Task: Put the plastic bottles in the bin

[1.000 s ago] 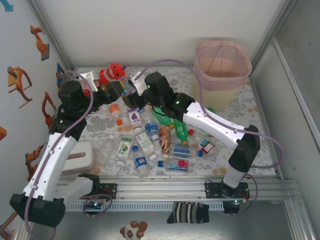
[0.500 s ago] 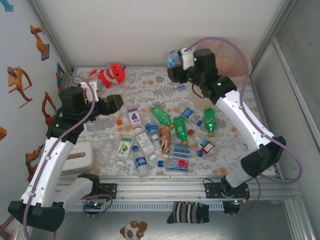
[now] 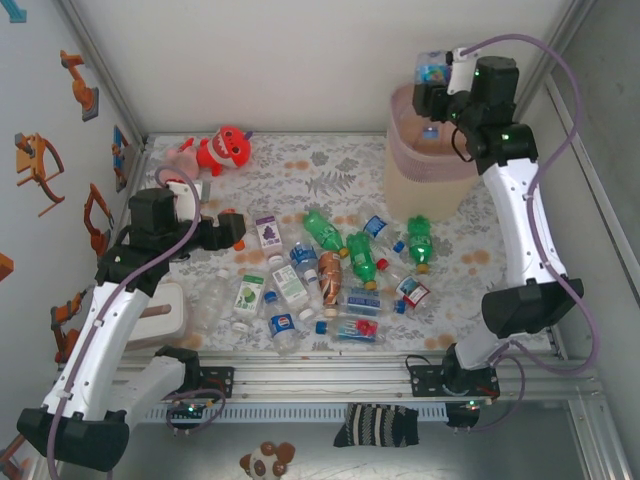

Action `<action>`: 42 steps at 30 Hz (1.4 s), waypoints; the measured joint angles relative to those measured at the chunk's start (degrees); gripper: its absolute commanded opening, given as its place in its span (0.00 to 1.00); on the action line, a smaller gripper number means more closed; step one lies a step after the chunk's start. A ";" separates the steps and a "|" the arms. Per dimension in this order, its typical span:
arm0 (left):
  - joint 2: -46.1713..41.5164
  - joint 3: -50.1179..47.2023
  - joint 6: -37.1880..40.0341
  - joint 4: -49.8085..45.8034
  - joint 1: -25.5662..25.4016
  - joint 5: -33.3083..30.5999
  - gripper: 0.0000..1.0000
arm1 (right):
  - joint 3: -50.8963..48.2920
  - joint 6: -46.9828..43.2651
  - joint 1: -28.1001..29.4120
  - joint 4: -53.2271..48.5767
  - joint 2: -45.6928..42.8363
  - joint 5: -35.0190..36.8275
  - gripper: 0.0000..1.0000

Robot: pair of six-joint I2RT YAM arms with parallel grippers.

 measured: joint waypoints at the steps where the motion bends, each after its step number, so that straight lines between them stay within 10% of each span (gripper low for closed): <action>1: 0.13 0.00 0.28 -0.24 0.00 0.39 0.85 | 0.87 -0.42 -0.98 -0.07 0.98 0.17 0.62; 29: 0.87 -2.86 1.70 -12.13 0.00 -0.66 0.81 | 9.18 -7.78 -7.15 -15.93 30.62 3.23 0.63; 42: -0.66 -3.78 1.18 -12.31 0.00 -1.70 0.78 | 10.14 -7.91 -7.15 -16.92 33.05 3.08 0.78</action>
